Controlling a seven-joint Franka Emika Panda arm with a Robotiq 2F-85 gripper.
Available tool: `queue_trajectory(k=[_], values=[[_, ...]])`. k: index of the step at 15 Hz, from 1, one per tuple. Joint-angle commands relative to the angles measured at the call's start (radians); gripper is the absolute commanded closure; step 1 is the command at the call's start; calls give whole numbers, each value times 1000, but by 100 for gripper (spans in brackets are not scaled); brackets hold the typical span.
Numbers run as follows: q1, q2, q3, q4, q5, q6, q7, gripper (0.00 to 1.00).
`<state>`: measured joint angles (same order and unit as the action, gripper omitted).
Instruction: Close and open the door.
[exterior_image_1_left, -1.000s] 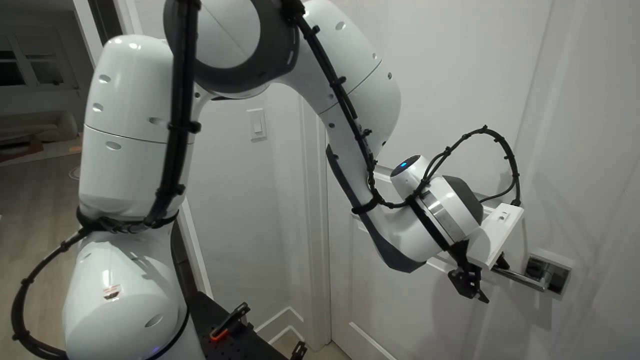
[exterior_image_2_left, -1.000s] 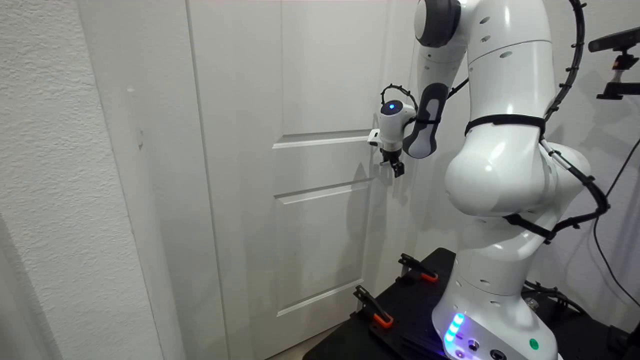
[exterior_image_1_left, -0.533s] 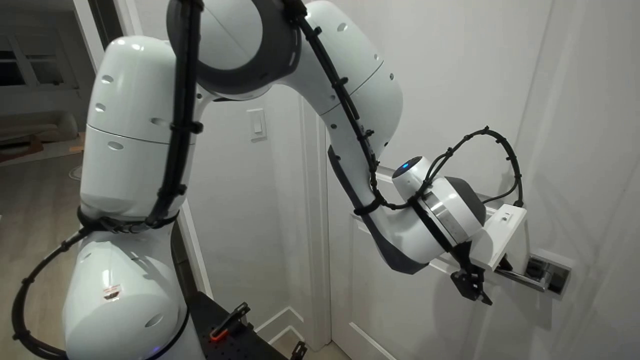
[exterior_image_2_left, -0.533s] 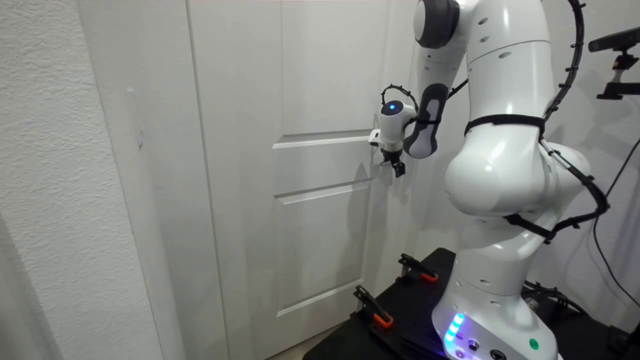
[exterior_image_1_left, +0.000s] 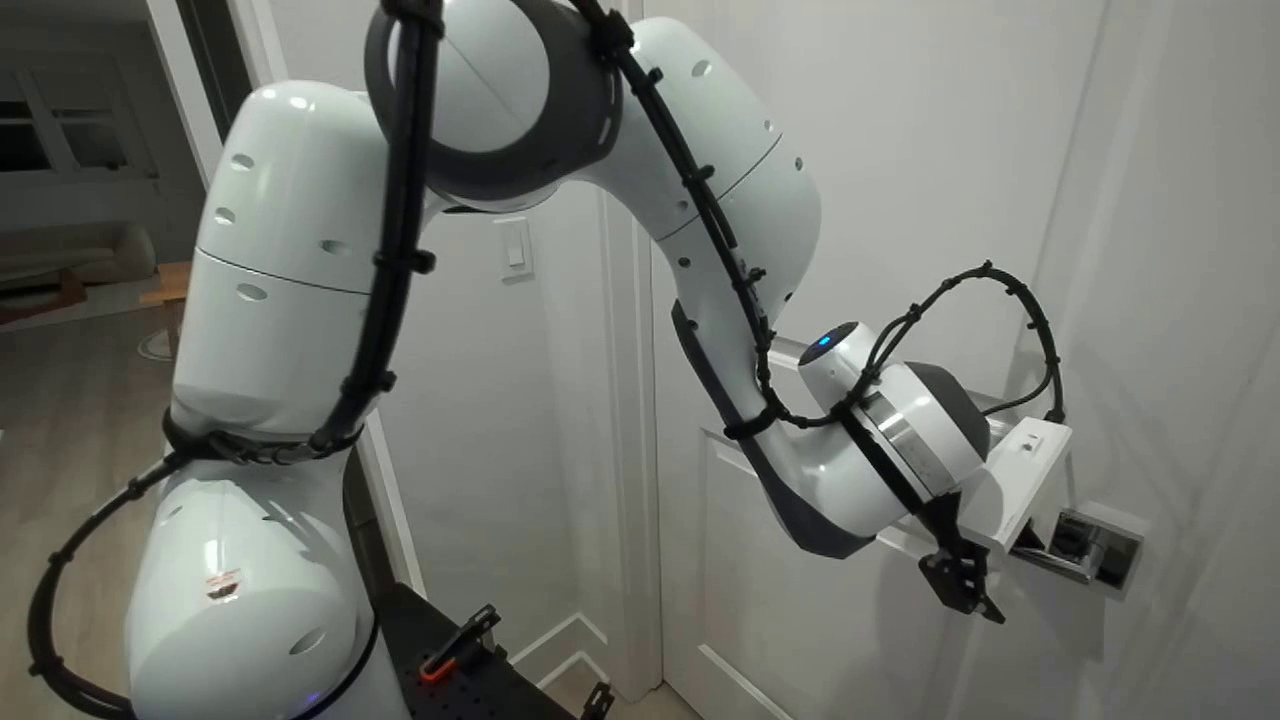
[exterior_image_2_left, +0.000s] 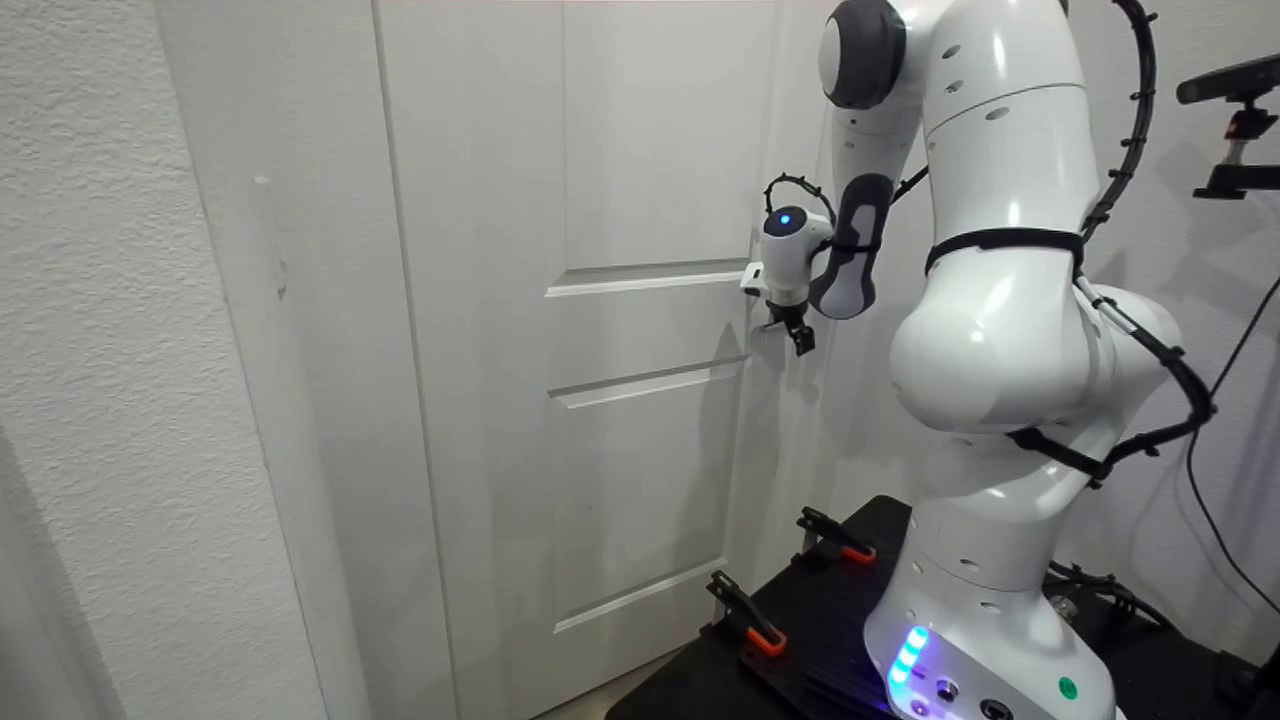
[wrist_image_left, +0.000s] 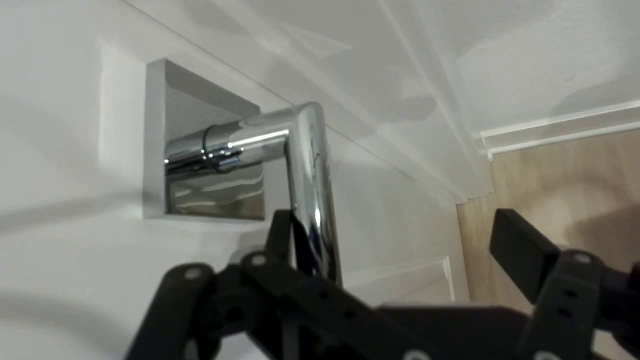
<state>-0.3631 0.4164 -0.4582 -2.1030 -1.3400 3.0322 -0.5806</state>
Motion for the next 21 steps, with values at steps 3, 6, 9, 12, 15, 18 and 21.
queue_trajectory(k=[3,6,9,12,15,18,21], values=[[-15,67,-17,21,-5,-3,34,25],[-16,75,-17,34,0,-7,32,38],[-14,83,-17,49,1,-9,34,60],[-15,96,-13,59,10,-15,25,81],[-80,92,64,48,13,-51,-5,100],[-103,104,87,25,5,-71,-22,100],[-100,103,84,28,-16,-96,-39,100]])
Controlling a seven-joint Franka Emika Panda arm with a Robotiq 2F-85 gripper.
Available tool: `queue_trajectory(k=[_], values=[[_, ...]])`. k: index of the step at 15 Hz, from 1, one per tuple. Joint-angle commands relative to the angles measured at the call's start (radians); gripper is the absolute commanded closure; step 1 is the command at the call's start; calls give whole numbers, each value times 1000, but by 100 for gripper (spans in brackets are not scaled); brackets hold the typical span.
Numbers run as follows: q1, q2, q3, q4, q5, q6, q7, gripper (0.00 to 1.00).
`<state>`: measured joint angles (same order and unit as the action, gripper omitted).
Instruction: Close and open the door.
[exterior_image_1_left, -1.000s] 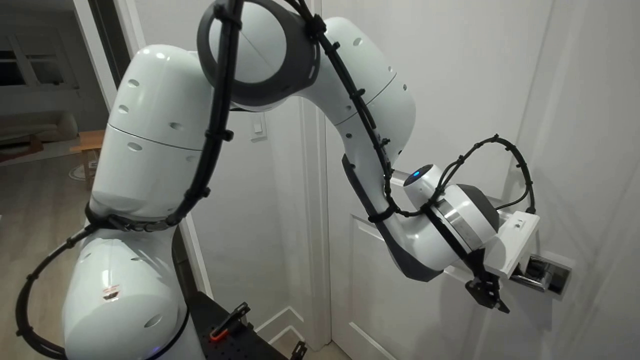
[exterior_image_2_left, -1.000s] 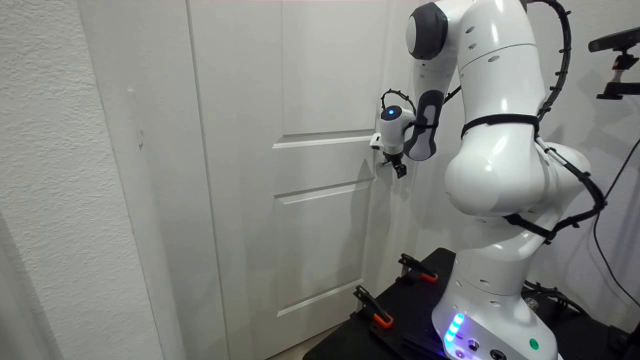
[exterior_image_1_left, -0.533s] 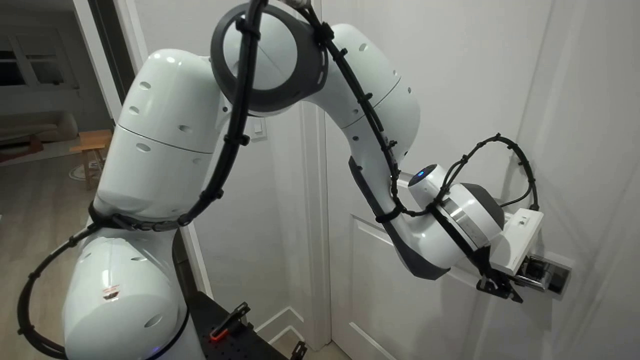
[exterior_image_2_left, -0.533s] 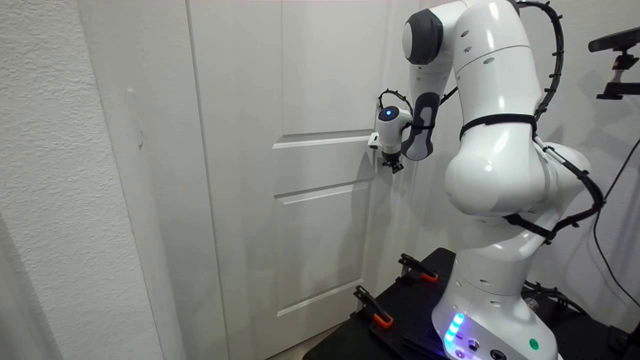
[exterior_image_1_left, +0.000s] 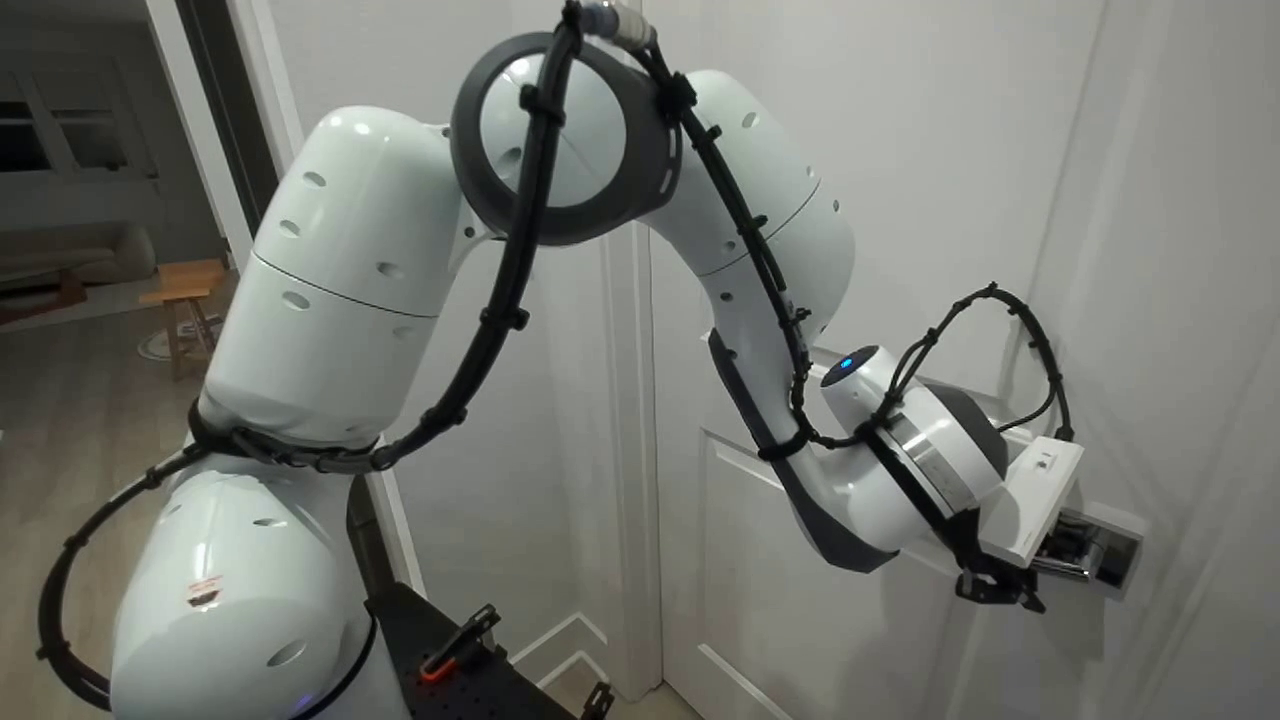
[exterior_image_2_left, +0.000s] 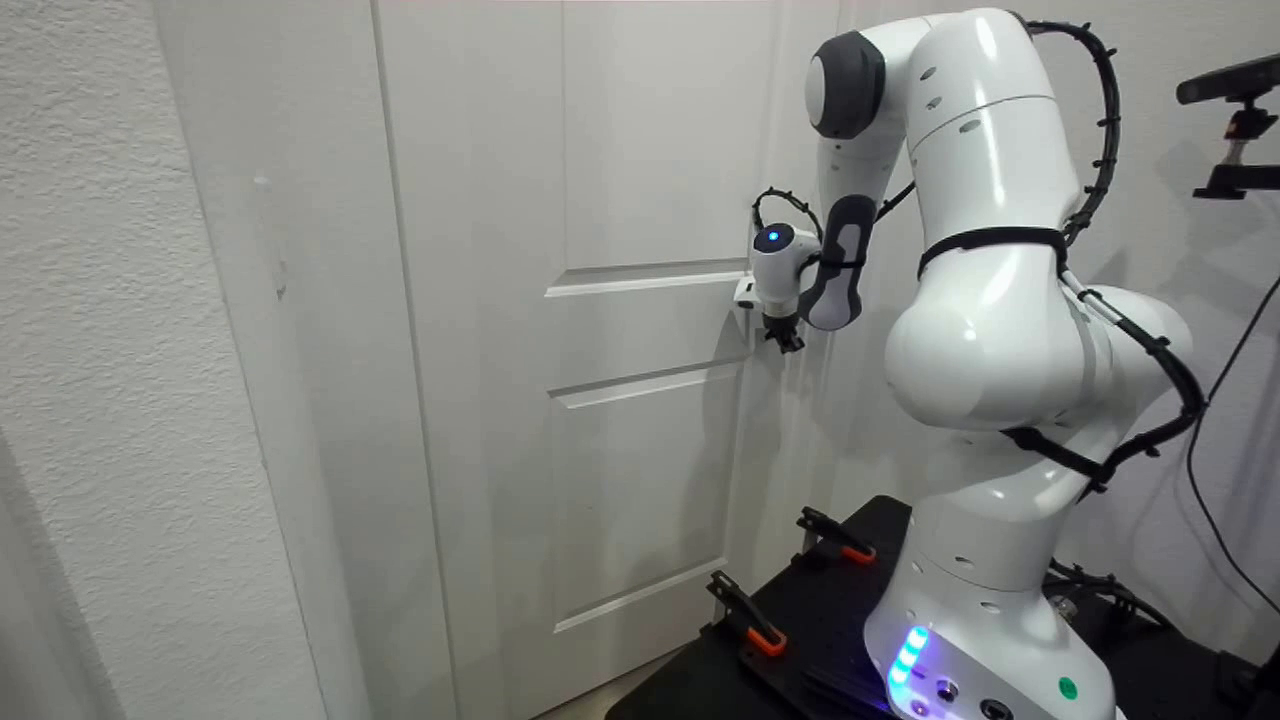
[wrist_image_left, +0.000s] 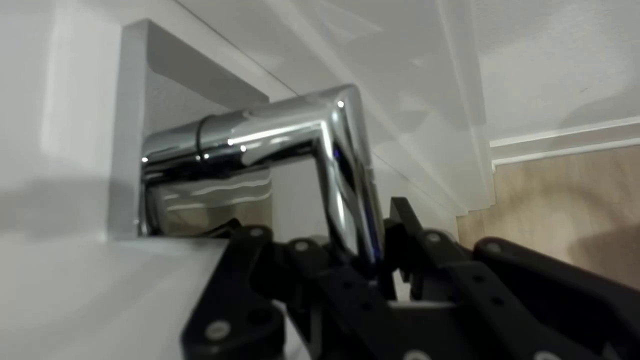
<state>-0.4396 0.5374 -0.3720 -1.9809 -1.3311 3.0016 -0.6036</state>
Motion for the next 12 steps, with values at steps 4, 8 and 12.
queue_trajectory(k=[4,8,12], values=[[24,-6,-63,-87,-127,-76,4,100],[60,30,-112,-45,-342,-76,77,100],[87,50,-117,-23,-568,-144,258,100]])
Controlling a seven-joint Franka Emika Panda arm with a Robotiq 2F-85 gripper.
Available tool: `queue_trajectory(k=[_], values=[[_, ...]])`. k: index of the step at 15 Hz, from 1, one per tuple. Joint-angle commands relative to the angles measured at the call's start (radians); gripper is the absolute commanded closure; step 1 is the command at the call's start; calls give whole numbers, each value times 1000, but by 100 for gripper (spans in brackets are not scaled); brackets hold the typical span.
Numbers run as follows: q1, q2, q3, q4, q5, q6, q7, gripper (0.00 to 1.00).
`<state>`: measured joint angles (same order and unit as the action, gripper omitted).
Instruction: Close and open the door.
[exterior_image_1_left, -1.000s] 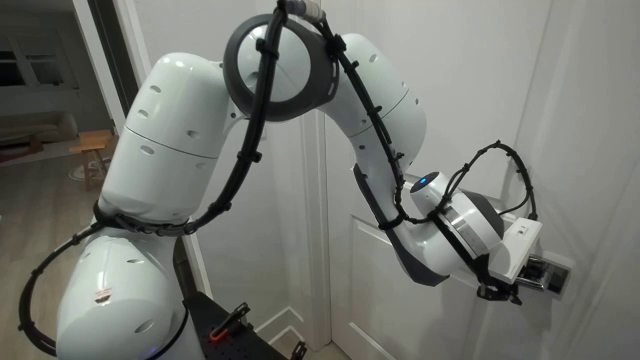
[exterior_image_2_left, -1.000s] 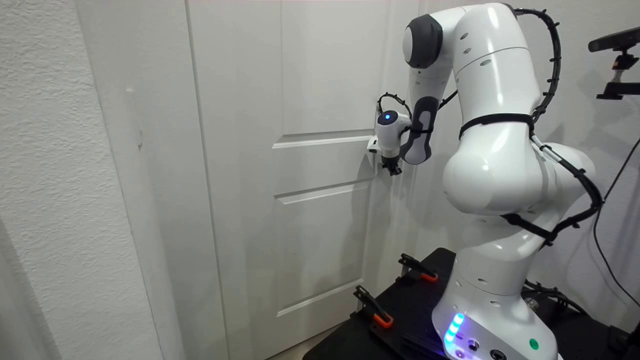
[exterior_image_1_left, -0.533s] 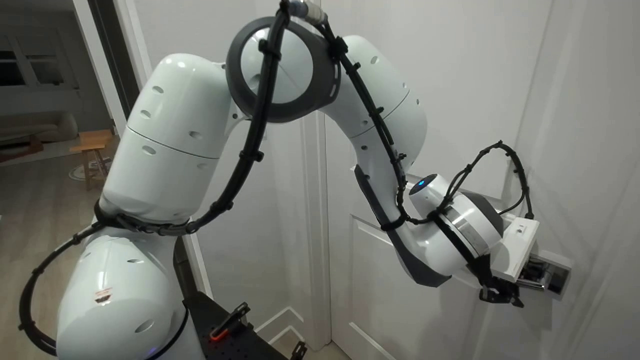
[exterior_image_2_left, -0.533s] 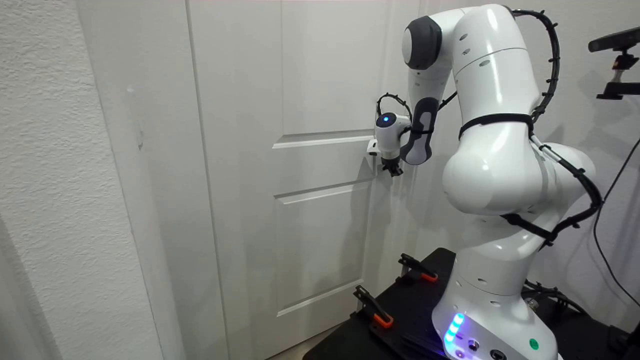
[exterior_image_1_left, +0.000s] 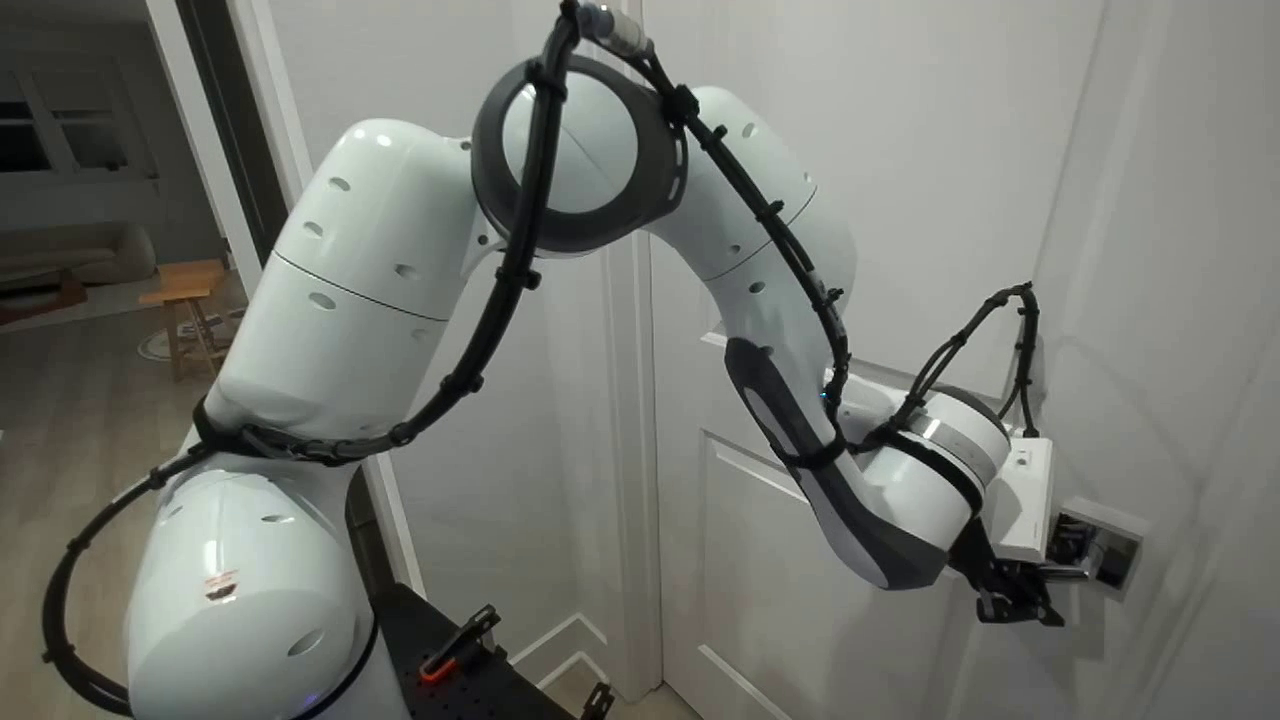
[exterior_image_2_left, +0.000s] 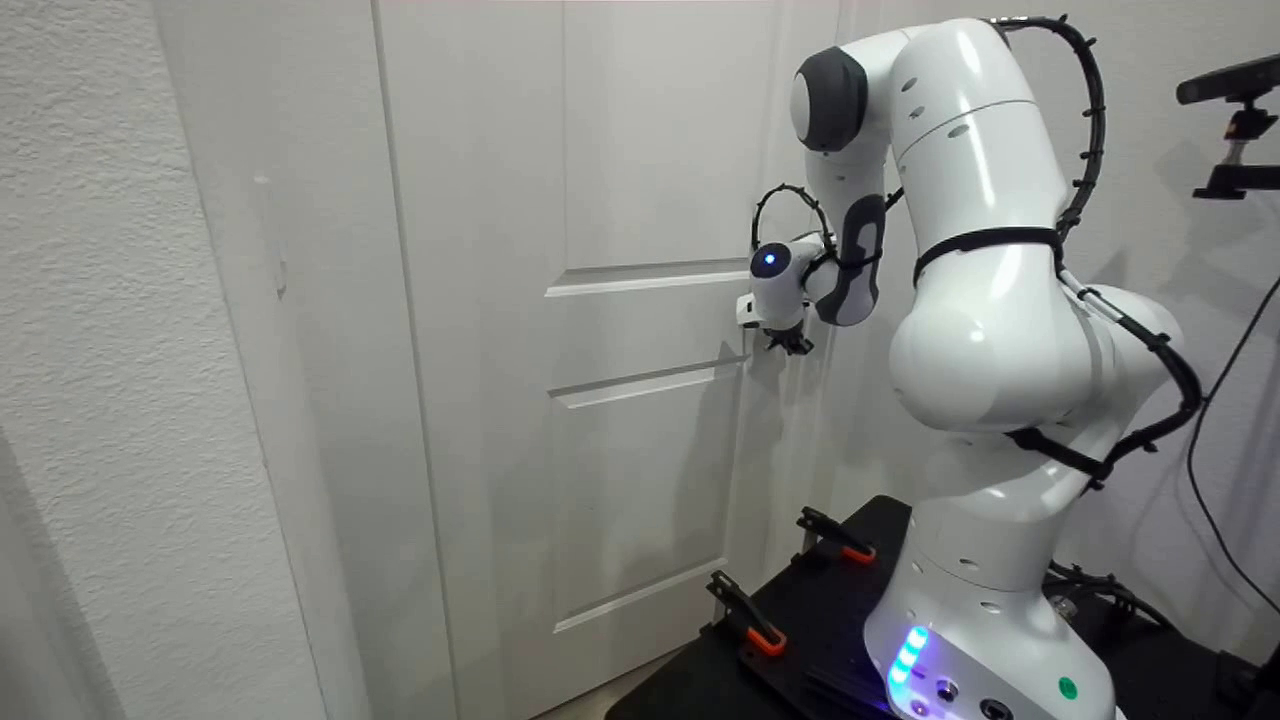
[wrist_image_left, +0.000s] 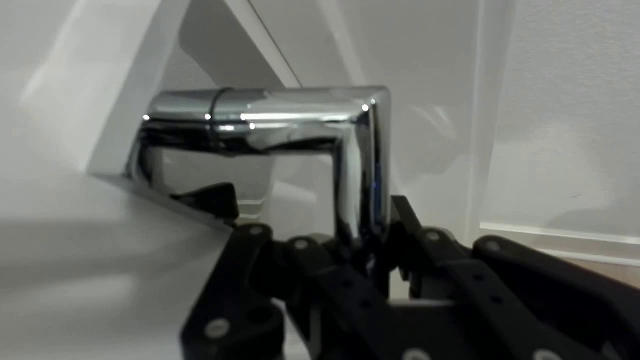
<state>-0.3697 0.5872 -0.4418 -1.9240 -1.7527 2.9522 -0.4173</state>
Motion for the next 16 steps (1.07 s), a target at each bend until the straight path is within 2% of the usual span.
queue_trajectory(k=[1,4,7,8,12,16], values=[[21,3,-43,-82,-195,-117,114,100],[34,19,-37,-89,-337,-194,250,100],[55,62,-30,-74,-420,-301,348,100],[-1,60,43,-73,-424,-359,333,100],[-15,87,98,-64,-425,-479,357,100],[-29,101,132,-54,-432,-532,375,100]])
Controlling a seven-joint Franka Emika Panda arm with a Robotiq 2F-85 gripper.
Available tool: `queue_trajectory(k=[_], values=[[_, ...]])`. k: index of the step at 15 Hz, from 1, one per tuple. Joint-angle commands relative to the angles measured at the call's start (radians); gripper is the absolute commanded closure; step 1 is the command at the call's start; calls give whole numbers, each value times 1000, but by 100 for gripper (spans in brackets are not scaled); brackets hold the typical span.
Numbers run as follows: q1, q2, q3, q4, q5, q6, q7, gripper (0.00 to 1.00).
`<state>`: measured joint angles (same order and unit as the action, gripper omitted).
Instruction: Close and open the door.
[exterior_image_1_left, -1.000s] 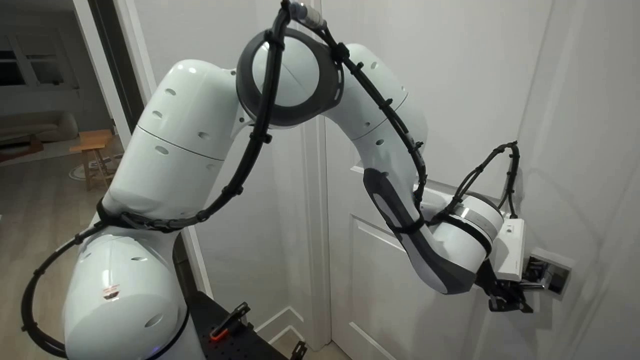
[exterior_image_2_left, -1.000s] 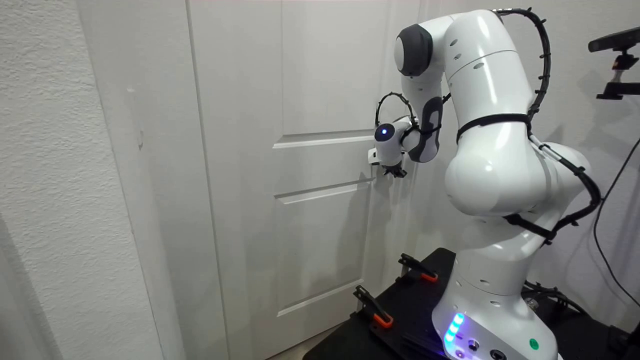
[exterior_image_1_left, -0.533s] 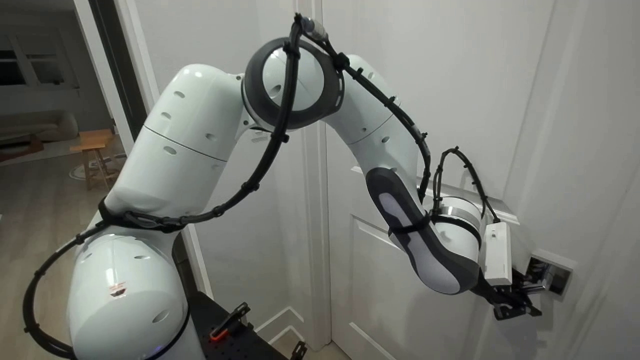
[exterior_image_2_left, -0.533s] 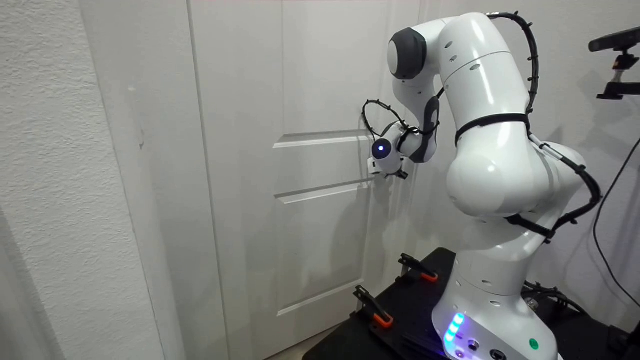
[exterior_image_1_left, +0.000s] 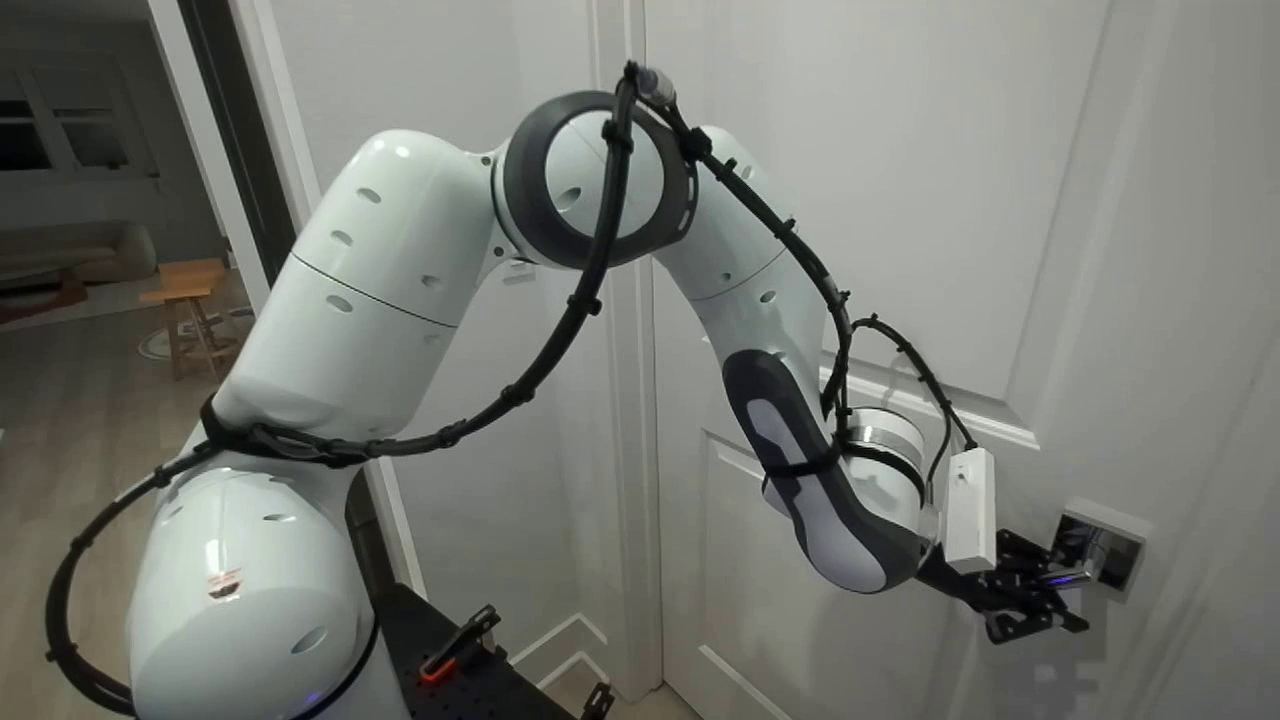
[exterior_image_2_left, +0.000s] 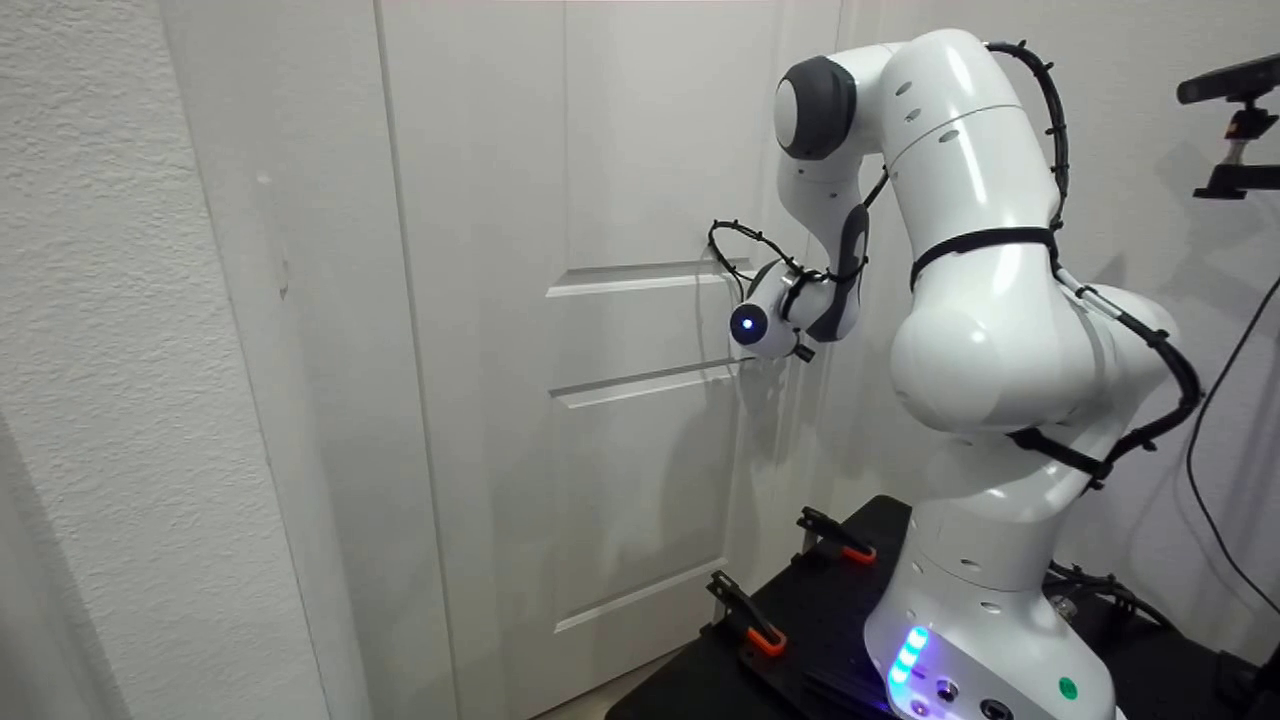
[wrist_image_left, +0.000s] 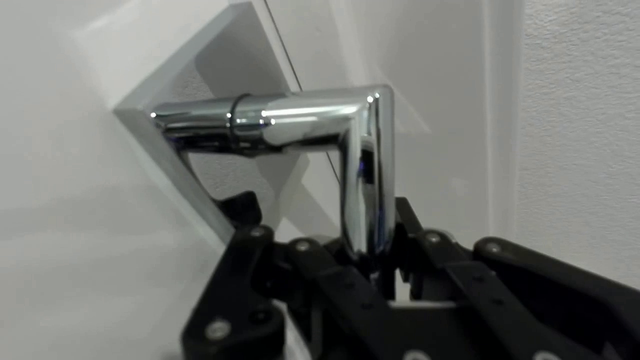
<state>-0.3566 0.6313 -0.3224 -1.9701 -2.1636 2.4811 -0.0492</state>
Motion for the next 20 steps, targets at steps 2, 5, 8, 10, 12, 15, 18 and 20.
queue_trajectory(k=[2,5,8,10,12,15,18,20], values=[[-48,64,25,1,-28,-77,31,100],[-53,81,37,16,-28,-107,43,100],[-56,92,49,31,-14,-119,33,100],[-58,101,57,47,-6,-119,28,100],[-60,117,65,71,7,-112,22,100],[-61,134,70,104,23,-110,18,100],[-66,156,74,148,40,-112,20,100],[-69,168,77,173,57,-110,17,100]])
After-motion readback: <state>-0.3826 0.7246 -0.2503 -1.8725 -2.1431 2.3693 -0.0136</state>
